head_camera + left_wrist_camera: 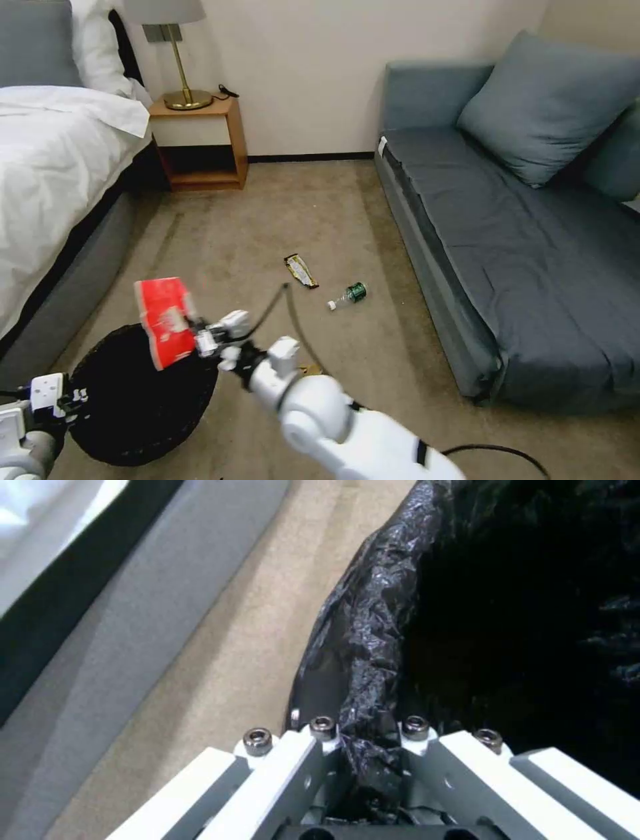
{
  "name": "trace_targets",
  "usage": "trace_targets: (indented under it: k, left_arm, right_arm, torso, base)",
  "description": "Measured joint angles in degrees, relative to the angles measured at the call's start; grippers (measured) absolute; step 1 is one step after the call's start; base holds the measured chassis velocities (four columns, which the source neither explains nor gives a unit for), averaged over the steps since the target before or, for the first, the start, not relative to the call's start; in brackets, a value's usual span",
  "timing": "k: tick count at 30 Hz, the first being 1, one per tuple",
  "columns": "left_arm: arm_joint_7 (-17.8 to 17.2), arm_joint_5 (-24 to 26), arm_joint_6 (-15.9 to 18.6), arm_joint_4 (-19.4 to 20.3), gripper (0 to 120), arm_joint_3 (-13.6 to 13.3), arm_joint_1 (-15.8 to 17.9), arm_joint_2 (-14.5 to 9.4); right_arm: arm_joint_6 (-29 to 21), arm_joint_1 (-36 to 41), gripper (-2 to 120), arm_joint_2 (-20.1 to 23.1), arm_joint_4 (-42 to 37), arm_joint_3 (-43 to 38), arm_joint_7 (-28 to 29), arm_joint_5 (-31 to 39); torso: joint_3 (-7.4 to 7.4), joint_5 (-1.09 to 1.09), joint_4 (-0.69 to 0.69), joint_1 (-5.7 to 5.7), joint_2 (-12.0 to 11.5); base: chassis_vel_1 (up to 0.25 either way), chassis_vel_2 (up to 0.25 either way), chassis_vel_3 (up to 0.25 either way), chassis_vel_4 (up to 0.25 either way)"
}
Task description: Pick up the trash bin, then pick up the garbage on the floor and place it into the trash bin.
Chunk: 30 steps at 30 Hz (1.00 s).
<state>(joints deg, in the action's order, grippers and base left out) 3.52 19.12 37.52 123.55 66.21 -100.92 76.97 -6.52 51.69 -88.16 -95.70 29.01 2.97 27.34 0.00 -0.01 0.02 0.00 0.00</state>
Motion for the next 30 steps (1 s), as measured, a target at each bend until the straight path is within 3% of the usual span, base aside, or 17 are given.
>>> trace_targets:
  k: [4,7,11,13,19,24,30]
  left_arm:
    - [0.1,0.1,0.1,0.6,3,0.2,-0.1,0.1]
    - [0.1,0.2,0.1,1.0,3,0.3,-0.3,0.2]
    - [0.1,0.2,0.1,1.1,3,0.3,-0.3,0.3]
    - [0.1,0.6,0.1,1.1,3,0.6,-0.1,0.3]
    - [0.1,1.2,0.2,1.0,3,1.3,0.1,0.0]
    - [0.1,1.3,0.2,0.4,3,1.9,0.2,0.1]
    - [0.1,1.3,0.1,-0.6,3,2.7,0.4,-0.2]
  right_arm:
    - [-0.1,0.4,1,-1.9,1.7,1.1,0.7,-1.9]
    - [-0.3,1.2,16,-2.2,2.3,1.6,1.0,-3.0]
    - [-0.4,1.9,26,-1.5,2.1,1.8,0.8,-3.5]
    - [-0.4,2.6,38,-1.0,1.8,1.7,0.7,-4.8]
    - [-0.7,3.2,56,-0.6,0.9,0.5,1.8,-6.7]
    - [-0.5,4.9,75,1.3,-1.4,-2.2,2.2,-9.2]
    - [-1.4,7.4,97,7.6,-4.5,-7.6,-0.5,-11.1]
  torso:
    - [0.0,0.0,-0.01,0.0,0.0]
    - [0.0,0.0,-0.02,0.0,0.0]
    - [0.0,0.0,-0.01,0.0,0.0]
    - [0.0,0.0,-0.02,0.0,0.0]
    - [0.0,0.01,-0.02,0.0,0.0]
    - [0.0,0.02,-0.02,0.0,0.0]
    - [0.0,0.04,-0.02,0.0,0.0]
  base:
    - [0.0,0.0,0.0,0.0]
    - [0.0,0.0,0.0,0.0]
    - [0.0,0.0,0.0,0.0]
    - [0.0,0.0,0.0,0.0]
    - [0.0,0.0,0.0,0.0]
    - [0.0,0.0,0.0,0.0]
    - [0.0,0.0,0.0,0.0]
